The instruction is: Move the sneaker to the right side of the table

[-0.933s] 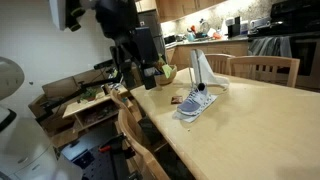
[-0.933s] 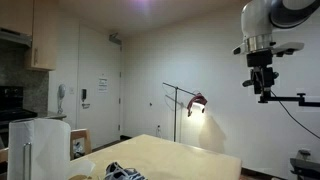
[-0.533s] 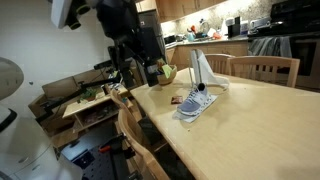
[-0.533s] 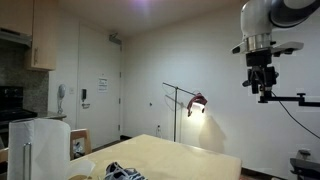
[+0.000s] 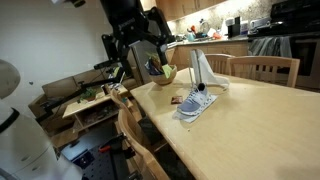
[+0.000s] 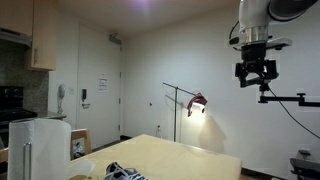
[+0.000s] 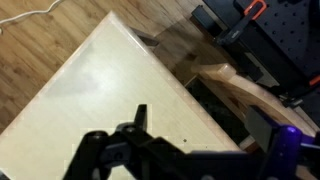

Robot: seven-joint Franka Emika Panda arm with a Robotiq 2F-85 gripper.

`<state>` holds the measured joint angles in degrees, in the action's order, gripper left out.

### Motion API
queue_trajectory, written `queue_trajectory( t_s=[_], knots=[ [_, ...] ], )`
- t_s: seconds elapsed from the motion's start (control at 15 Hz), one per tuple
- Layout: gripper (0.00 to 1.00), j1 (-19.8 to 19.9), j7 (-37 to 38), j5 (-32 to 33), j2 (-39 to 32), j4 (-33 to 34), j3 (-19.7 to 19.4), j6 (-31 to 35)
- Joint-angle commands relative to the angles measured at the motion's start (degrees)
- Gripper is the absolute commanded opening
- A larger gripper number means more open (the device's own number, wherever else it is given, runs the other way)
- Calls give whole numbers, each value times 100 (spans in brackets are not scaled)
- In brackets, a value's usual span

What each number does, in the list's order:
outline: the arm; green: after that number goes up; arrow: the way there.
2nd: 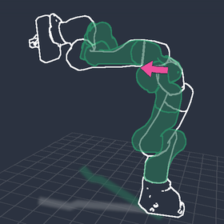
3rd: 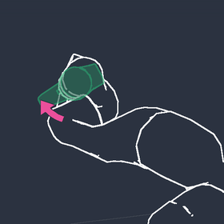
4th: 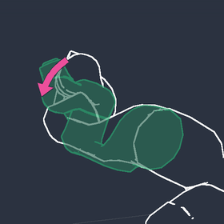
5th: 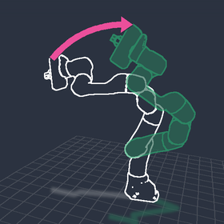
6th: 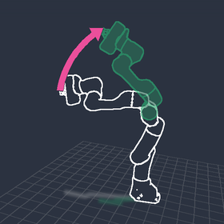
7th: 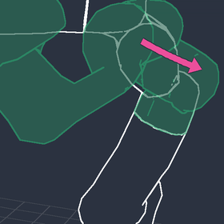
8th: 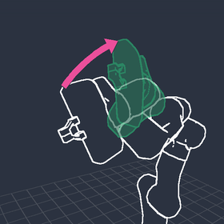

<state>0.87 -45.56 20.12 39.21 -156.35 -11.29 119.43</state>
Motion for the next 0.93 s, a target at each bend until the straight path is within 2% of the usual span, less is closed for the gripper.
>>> queue_trajectory(
  t_s=[0.0,0.33,0.53,0.87],
  knots=[
    [100,-253,-605,-159,-74,320,-130,352],
    [100,-403,-391,-909,-722,1219,-55,181],
    [100,-388,-76,-1398,-1380,2121,30,-210],
    [100,-320,1558,-1623,-2352,3513,593,-1284]
  ],
)
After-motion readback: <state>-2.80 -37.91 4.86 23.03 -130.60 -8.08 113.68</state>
